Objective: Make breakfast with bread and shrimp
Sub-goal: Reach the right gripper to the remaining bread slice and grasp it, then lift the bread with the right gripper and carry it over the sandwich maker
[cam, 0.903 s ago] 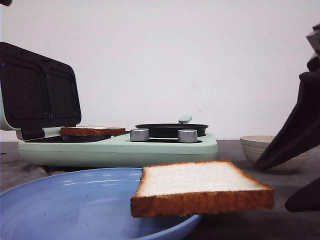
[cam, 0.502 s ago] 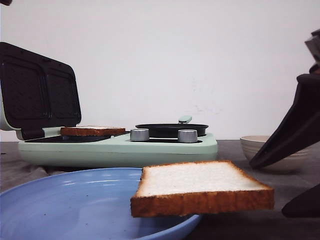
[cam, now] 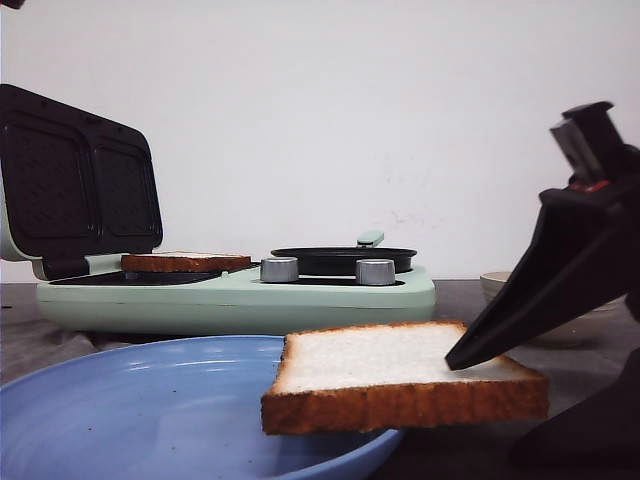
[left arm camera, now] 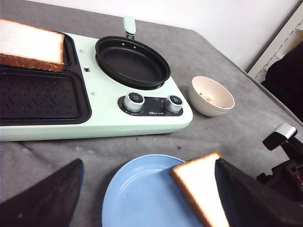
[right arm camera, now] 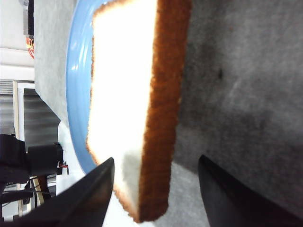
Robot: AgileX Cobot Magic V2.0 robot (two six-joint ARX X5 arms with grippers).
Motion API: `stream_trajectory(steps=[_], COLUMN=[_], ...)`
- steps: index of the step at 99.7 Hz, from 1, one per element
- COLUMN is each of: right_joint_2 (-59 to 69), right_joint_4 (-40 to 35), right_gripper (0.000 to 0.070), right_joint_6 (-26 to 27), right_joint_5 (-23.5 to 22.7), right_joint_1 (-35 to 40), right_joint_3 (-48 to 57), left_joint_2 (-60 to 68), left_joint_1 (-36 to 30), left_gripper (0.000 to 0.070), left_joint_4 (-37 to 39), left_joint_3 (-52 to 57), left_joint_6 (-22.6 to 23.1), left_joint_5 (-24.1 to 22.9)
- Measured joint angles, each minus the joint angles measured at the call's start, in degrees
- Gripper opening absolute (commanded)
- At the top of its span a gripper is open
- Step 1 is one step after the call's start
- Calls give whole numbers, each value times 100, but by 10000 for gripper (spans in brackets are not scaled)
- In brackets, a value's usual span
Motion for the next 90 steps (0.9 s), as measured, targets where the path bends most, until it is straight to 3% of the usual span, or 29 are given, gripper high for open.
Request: stream_trajectory(steps=[15, 30, 61, 90], right_joint_2=[188, 214, 216, 216], right_joint_4=[345, 402, 651, 1827], right_gripper=[292, 0, 0, 0], right_joint_6=[118, 168, 227, 793], right_joint_5=[20, 83, 13, -109], right_joint_1=[138, 190, 203, 212], right_joint_3=[-2, -2, 0, -2], left_joint_2=[0, 0, 0, 0], left_joint_1=[0, 0, 0, 0], left_gripper=[474, 474, 474, 474], left_joint_4=[0, 0, 0, 0], left_joint_3=[0, 0, 0, 0], left_joint_6=[2, 2, 2, 2], left_joint_5=[2, 2, 0, 0])
